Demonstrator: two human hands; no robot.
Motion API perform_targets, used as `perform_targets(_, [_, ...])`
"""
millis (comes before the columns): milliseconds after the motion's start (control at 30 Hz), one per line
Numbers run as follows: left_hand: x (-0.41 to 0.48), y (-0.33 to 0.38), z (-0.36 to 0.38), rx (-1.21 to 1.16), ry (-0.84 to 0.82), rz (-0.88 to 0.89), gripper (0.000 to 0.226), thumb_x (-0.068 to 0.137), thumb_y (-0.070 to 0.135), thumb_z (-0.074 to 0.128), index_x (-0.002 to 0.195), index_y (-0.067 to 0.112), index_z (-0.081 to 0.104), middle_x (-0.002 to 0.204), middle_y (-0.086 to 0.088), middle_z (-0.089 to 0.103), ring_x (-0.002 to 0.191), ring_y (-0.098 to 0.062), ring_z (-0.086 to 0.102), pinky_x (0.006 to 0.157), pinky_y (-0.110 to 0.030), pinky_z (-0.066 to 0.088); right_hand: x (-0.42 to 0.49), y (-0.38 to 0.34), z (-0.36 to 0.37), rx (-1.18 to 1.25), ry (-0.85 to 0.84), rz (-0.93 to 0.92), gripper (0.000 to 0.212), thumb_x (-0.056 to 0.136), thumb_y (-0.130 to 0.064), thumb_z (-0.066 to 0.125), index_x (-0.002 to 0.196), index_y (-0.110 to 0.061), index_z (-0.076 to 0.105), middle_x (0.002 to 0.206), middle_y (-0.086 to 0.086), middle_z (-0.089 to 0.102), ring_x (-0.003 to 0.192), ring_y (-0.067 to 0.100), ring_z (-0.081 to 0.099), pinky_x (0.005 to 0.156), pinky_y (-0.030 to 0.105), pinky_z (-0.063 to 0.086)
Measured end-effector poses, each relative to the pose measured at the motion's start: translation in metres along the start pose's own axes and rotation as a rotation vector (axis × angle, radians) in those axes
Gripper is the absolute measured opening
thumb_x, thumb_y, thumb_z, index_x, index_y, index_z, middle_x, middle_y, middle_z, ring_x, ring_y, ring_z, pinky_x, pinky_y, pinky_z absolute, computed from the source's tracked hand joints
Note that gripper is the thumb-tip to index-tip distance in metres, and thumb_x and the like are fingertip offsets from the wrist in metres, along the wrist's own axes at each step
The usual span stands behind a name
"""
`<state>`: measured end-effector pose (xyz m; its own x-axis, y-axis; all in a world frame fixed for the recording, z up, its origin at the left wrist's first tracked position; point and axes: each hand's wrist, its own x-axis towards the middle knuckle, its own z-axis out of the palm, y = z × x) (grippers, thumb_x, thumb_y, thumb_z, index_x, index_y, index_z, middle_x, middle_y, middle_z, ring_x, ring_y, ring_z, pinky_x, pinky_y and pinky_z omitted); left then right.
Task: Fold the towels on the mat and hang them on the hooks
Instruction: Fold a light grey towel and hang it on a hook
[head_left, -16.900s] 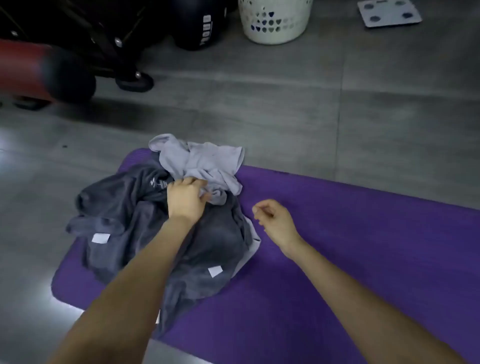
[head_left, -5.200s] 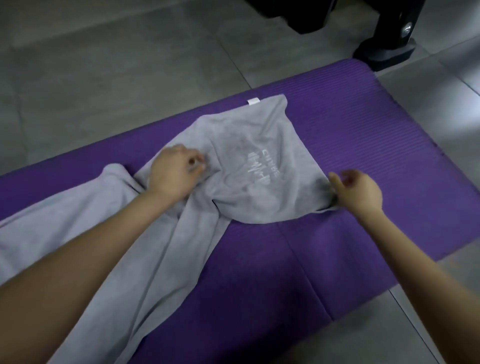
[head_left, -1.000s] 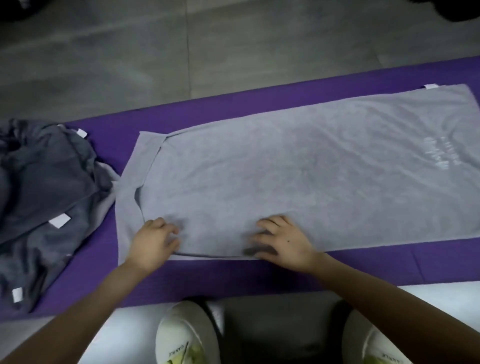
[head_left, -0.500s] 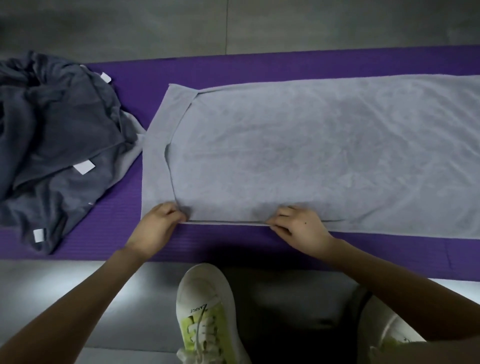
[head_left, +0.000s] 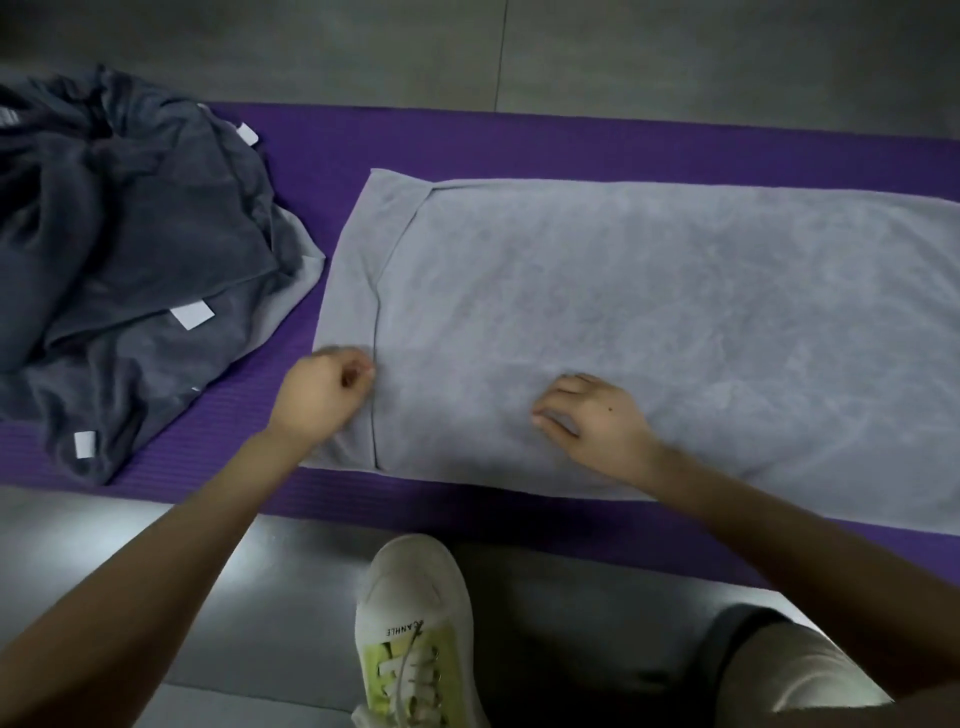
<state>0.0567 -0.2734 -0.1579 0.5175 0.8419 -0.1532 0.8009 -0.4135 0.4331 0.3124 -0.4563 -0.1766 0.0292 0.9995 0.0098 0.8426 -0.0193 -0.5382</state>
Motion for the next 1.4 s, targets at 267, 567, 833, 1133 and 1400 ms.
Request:
perform_targets(267, [0.101, 0.018, -0.004, 0.165, 0.125, -0.050, 0.023, 0.085, 0.017, 0.057, 0.089, -0.004, 0.062, 0.090, -0.026, 0.059, 0.084, -0.041, 0.057, 0.074, -0.040, 0.042, 0.100, 0.002, -0.015, 0.016, -0.033, 0.103, 0.031, 0.090, -0.035, 0.051, 0.108, -0.017, 0.068, 0.110, 0.004, 0.067, 0.101, 0.028, 0.061, 0.087, 0.034, 0.047])
perform_targets(567, [0.136, 0.010, 0.005, 0.214, 0.090, -0.129, 0.027, 0.078, 0.028, 0.065, 0.087, 0.003, 0.063, 0.098, -0.017, 0.059, 0.091, -0.035, 0.054, 0.076, -0.034, 0.037, 0.259, 0.016, -0.017, -0.095, 0.033, 0.264, 0.030, 0.092, -0.039, 0.053, 0.111, -0.021, 0.067, 0.117, 0.008, 0.060, 0.112, 0.030, 0.049, 0.094, 0.035, 0.037])
perform_targets(833, [0.153, -0.020, 0.010, 0.216, 0.062, -0.031, 0.012, 0.074, 0.018, 0.061, 0.074, 0.010, 0.070, 0.080, -0.014, 0.058, 0.080, -0.035, 0.056, 0.075, -0.035, 0.040, 0.316, 0.010, 0.015, -0.360, 0.069, 0.489, 0.046, 0.089, -0.058, 0.045, 0.102, -0.024, 0.072, 0.127, 0.006, 0.051, 0.118, 0.030, 0.041, 0.103, 0.045, 0.023])
perform_targets(1133, [0.150, -0.004, 0.006, -0.196, 0.119, -0.006, 0.024, 0.069, 0.042, 0.061, 0.078, 0.024, 0.075, 0.080, 0.001, 0.066, 0.083, -0.016, 0.058, 0.081, -0.024, 0.037, 0.325, 0.013, 0.028, -0.044, 0.261, 0.639, 0.020, 0.086, -0.039, 0.060, 0.096, -0.029, 0.073, 0.138, -0.004, 0.048, 0.122, 0.022, 0.042, 0.109, 0.044, 0.021])
perform_targets(1400, [0.121, -0.019, 0.034, 0.120, 0.198, 0.239, 0.034, 0.088, 0.037, 0.049, 0.114, 0.024, 0.066, 0.115, -0.012, 0.059, 0.107, -0.029, 0.049, 0.086, -0.041, 0.045, 0.314, 0.020, 0.030, -0.329, 0.269, 0.379, 0.030, 0.086, -0.037, 0.060, 0.106, -0.016, 0.066, 0.125, 0.011, 0.056, 0.112, 0.033, 0.051, 0.111, 0.057, 0.016])
